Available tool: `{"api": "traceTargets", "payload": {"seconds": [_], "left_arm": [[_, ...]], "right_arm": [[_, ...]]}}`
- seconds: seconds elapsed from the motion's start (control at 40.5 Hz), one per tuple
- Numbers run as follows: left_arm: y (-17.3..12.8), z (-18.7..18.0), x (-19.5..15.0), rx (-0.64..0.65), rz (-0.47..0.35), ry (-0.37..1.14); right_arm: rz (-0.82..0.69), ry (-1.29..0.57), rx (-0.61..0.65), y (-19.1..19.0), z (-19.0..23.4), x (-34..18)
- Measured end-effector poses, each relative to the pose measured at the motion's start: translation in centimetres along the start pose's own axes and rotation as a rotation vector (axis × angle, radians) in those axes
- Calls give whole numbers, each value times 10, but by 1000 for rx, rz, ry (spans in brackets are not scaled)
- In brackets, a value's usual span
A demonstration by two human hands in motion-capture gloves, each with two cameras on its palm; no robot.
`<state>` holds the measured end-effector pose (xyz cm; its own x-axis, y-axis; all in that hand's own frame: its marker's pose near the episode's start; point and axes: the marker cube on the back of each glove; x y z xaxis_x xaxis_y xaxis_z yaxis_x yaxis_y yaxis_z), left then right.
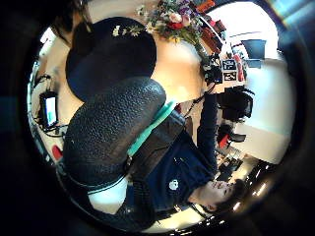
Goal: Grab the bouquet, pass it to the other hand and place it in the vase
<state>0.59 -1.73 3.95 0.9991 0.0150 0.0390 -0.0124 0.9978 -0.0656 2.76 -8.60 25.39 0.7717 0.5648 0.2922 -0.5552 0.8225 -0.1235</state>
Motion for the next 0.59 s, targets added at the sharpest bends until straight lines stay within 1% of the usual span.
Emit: {"api": "traceTargets", "payload": {"seconds": [0.123,0.173,0.271,0.345,0.444,0.469,0.518,0.592], "left_arm": [[0,3,1,-17,5,4],[-1,4,1,-25,5,6],[-3,6,1,-30,8,11],[-2,6,2,-34,10,14],[-2,5,5,-51,23,35],[-2,5,6,-57,27,46],[-3,4,8,-74,33,67],[-4,4,12,-94,50,101]], "right_arm": [[23,-42,-63,7,7,-1],[45,-30,-37,6,8,2],[80,-10,54,0,5,8],[5,-115,87,0,0,0],[-190,-395,-23,16,-9,-26],[-233,-448,-23,18,-13,-31],[-267,-479,42,14,-20,-35],[-238,-452,171,2,-30,-31]]}}
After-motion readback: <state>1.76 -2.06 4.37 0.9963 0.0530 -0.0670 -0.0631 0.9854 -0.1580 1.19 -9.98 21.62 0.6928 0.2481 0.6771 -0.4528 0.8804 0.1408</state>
